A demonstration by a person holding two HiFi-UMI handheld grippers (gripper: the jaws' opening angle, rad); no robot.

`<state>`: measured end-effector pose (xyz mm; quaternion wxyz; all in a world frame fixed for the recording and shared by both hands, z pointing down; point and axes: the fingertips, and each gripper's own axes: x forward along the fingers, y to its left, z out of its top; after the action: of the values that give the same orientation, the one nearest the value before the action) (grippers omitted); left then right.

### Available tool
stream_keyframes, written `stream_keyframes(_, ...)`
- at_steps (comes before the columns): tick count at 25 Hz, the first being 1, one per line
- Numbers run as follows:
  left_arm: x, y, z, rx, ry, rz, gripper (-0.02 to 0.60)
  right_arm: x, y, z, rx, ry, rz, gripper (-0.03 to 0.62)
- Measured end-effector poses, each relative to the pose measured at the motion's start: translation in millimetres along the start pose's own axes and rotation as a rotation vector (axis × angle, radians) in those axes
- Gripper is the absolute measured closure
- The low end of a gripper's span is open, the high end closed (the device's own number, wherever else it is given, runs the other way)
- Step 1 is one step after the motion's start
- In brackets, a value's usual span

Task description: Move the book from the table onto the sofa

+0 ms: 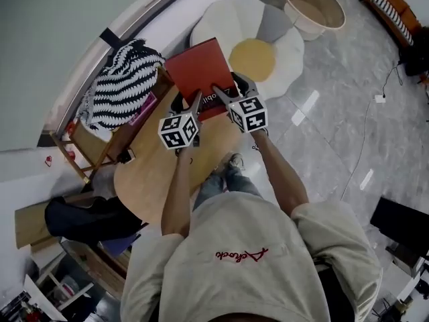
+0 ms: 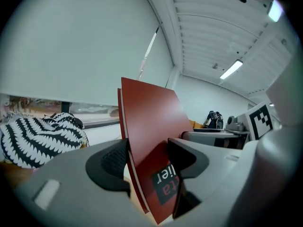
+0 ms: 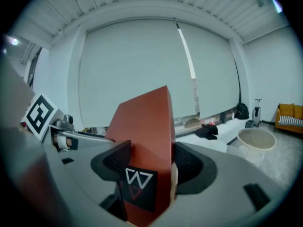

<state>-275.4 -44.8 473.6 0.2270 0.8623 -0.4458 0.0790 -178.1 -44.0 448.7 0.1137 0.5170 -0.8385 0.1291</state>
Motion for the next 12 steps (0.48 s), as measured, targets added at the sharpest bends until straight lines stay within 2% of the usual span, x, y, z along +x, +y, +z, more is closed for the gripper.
stream_keyframes(4,-11.8,-12.7,40.9,0.011,-0.065,-0.009,0.328,-13.4,2.9,44.4,-0.047,-0.069,-0.005,0.327)
stream_keyframes(12,-40.1,-33.7,92.0,0.079,-0.137,-0.018,0.328,-40.9,15.6,95.6,-0.067,-0.173,-0.008,0.327)
